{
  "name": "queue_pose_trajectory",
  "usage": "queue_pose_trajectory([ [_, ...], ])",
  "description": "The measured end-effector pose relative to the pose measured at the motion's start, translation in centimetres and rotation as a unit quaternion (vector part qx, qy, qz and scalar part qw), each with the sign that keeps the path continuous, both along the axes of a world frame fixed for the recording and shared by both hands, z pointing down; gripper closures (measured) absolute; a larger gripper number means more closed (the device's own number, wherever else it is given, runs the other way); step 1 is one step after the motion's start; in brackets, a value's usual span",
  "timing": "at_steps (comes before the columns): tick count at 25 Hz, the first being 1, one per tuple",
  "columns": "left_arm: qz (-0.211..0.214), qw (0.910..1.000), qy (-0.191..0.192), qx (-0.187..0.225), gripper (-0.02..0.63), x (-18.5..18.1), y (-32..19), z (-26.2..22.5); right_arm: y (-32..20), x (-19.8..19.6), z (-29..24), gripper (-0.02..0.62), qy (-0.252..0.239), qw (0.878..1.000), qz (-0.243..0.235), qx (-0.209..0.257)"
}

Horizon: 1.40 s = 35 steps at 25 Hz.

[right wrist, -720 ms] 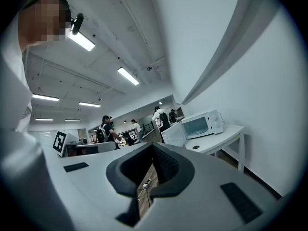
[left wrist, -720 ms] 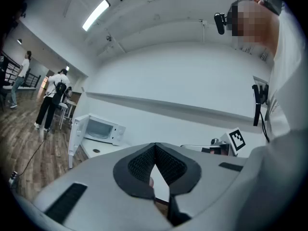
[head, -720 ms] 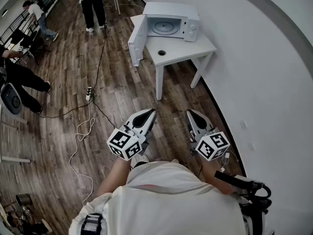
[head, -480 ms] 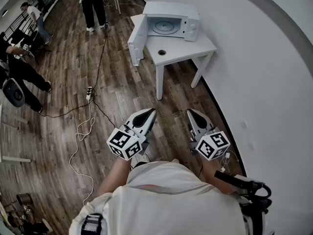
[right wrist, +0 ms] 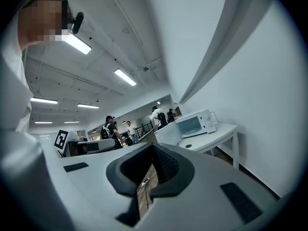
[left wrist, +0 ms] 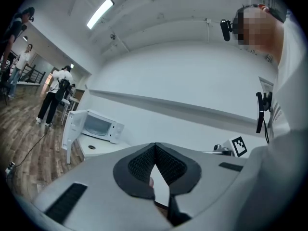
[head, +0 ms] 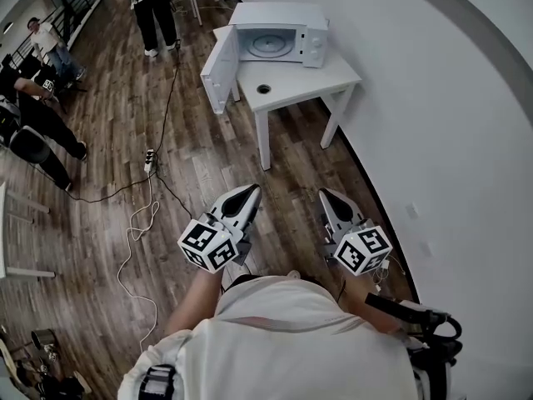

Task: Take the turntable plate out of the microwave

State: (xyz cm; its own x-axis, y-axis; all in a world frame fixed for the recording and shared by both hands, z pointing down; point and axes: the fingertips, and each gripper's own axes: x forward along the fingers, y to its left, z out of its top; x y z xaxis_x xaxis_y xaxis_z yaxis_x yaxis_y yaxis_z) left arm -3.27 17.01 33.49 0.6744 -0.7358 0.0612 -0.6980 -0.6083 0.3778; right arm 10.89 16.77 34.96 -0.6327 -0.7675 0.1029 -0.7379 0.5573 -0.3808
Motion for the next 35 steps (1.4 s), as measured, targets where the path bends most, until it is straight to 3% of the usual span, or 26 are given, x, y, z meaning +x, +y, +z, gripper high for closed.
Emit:
queue_pose_trajectory([
  [8, -0.003, 0.9997, -0.021, 0.007, 0.595, 4.4, 0.6, -0.1, 0.2, 4.0, 0.7, 0.592, -0.006, 1.000, -0.014, -0.003],
  [15, -0.002, 0.9995, -0.030, -0.008, 0.595, 5.6, 0.6, 1.2, 0.4, 4.9, 2.2, 0.592, -0.017, 1.000, -0.019, -0.014],
  [24, 0.017, 0.9996, -0.022, -0.001, 0.595, 7.0, -1.8, 1.7, -0.5, 7.0, 3.5, 0.592, -0.009, 1.000, 0.009, -0.022],
  [35, 0.002, 0.9999, -0.011, -0.002, 0.595, 4.4, -8.5, 2.6, -7.8, 4.0, 3.5, 0.592, -0.006, 1.000, -0.010, -0.026],
])
